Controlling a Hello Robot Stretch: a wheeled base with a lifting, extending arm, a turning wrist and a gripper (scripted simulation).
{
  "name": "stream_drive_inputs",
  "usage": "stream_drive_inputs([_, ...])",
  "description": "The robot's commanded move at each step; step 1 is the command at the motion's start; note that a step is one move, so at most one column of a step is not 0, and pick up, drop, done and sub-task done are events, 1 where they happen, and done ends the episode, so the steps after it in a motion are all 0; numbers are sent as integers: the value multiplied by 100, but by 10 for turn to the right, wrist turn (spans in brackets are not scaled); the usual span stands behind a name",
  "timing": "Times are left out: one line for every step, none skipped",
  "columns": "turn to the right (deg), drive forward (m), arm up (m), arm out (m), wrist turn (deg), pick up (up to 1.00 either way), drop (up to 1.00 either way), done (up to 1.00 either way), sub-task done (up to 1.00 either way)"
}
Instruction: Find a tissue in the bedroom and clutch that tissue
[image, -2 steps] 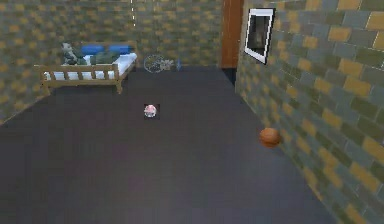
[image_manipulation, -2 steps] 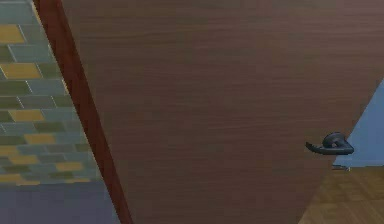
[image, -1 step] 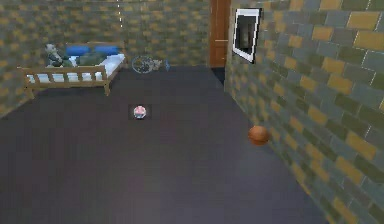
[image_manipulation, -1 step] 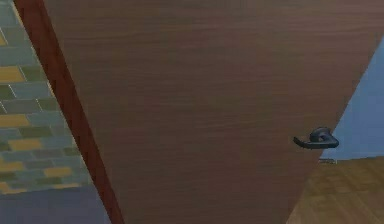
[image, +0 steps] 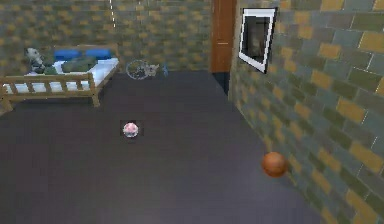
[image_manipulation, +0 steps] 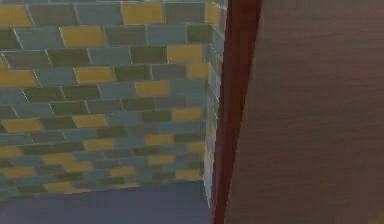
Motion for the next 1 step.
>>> stream_drive_inputs([0, 100, 0, 0, 0, 0, 0, 0, 0])
